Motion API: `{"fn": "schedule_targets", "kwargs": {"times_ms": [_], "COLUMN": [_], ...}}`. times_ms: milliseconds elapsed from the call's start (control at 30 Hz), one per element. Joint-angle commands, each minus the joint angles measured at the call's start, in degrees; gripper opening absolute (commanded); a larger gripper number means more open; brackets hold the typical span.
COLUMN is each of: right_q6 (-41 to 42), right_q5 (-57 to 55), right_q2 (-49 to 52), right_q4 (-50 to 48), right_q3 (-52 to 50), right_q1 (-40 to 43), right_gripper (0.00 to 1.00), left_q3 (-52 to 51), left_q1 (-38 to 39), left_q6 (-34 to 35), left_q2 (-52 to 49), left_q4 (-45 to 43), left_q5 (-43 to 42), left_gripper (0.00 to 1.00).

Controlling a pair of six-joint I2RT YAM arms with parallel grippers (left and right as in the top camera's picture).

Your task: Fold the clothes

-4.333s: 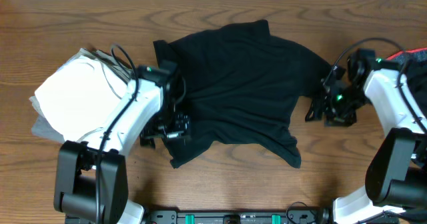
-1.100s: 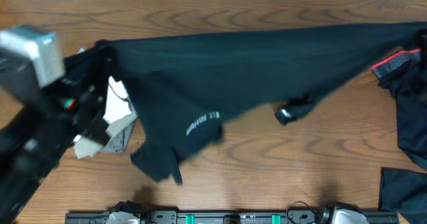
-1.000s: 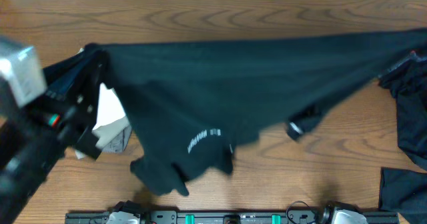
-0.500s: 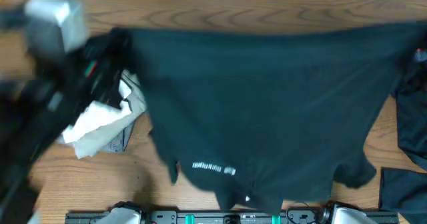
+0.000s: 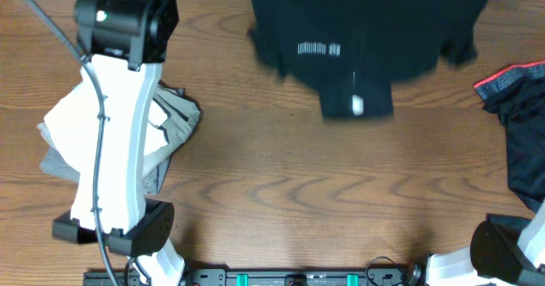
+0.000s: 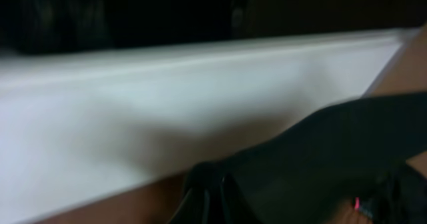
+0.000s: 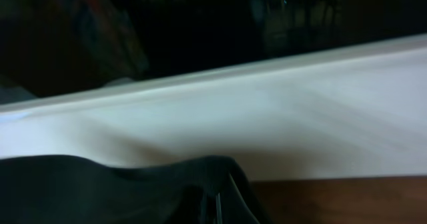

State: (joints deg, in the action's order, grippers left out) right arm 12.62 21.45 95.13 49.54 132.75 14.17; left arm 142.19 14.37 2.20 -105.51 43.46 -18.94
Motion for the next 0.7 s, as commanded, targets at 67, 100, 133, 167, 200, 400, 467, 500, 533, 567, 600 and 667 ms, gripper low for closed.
{"fn": "schedule_targets", "kwargs": {"times_ms": [67, 100, 133, 167, 200, 400, 467, 500, 533, 567, 600, 667], "right_q6": [-5.9, -7.3, -8.2, -9.6, -11.2, -19.8, -22.8, -24.3, -25.6, -25.9, -26.0, -26.0], "right_q5": [-0.9, -1.9, -2.3, -2.2, -2.2, -2.1, -1.9, -1.9, -1.9, -2.5, -2.6, -3.0], "right_q2": [-2.6, -2.6, -2.6, -2.4, -2.3, -1.6, -1.2, -1.1, -1.1, -1.3, -1.8, -1.9], "right_q4": [7.5, 10.5, 12.3, 14.7, 17.4, 35.8, 42.6, 45.3, 47.5, 47.8, 47.8, 47.7], "right_q3": [1.8, 1.8, 1.7, 1.7, 1.6, -0.7, -2.8, -4.2, -5.9, -8.8, -11.2, -14.2], "right_q1": [2.2, 2.1, 2.1, 2.1, 2.0, 1.6, 0.9, 0.4, -0.1, -1.0, -1.5, -2.4], "right_gripper": [0.01, 0.01, 0.01, 0.01, 0.01, 0.01, 0.01, 0.02, 0.02, 0.01, 0.02, 0.05], "left_q3": [7.5, 7.3, 7.0, 6.6, 6.3, 4.3, 3.7, 3.3, 1.7, -0.5, -1.5, -2.4], "left_q1": [-0.2, -0.2, -0.2, -0.2, -0.2, -0.2, -0.2, -0.2, -0.2, -0.2, -0.2, -0.3], "left_q6": [-7.1, -8.0, -8.2, -8.2, -8.2, -8.0, -7.9, -7.9, -5.5, -3.5, -3.5, -3.5], "left_q2": [4.8, 4.8, 4.6, 4.2, 3.7, -1.3, -3.1, -4.0, -4.3, -4.0, -3.8, -3.7], "left_q4": [7.0, 10.7, 13.2, 17.4, 20.6, 43.8, 50.7, 53.3, 53.4, 53.3, 53.3, 53.3], "left_q5": [0.5, 0.5, 0.6, 0.6, 0.6, 0.6, 0.6, 0.5, 0.9, 0.9, 1.0, 1.0], "left_gripper": [0.06, 0.06, 0.06, 0.06, 0.06, 0.06, 0.06, 0.06, 0.06, 0.06, 0.06, 0.06]}}
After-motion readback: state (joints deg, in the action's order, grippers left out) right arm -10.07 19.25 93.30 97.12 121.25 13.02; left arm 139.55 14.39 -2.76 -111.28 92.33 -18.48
